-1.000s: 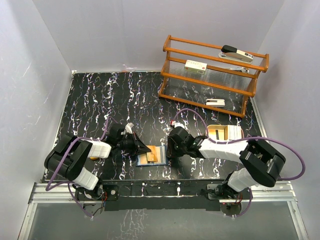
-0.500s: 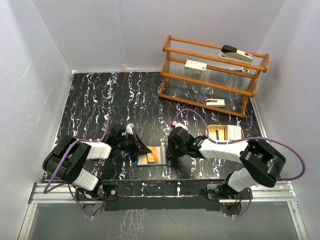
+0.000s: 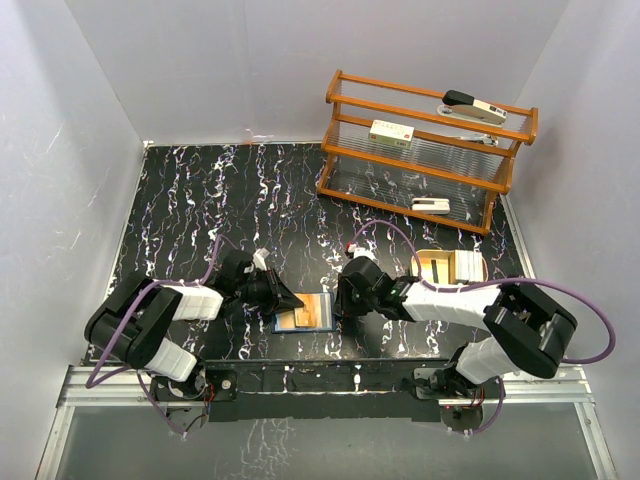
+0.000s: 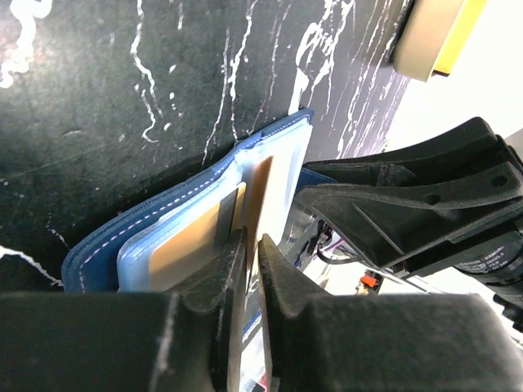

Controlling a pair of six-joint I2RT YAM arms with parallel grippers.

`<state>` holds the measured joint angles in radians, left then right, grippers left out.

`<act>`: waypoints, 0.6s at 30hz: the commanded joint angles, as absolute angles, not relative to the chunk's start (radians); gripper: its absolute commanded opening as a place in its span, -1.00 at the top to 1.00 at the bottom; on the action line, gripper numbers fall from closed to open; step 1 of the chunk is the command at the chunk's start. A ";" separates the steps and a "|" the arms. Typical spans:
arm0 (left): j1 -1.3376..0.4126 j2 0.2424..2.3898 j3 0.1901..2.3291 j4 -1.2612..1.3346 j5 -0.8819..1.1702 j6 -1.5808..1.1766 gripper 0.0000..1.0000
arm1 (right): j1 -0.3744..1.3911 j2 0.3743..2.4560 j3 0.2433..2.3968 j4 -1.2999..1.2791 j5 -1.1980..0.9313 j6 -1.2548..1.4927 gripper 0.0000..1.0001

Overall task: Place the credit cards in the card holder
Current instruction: Insert the credit card into the card holder.

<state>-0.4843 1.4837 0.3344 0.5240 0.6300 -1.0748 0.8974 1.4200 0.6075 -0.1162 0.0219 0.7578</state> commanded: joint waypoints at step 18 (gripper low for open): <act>-0.498 1.327 0.444 0.109 0.449 -0.890 0.36 | 0.905 1.382 0.578 -0.097 0.022 0.770 0.61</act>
<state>-0.4953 1.3540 0.4175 0.2047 0.4953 -0.9371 0.8986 1.4067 0.5907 -0.1020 0.0158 0.7692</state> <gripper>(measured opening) 0.352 0.200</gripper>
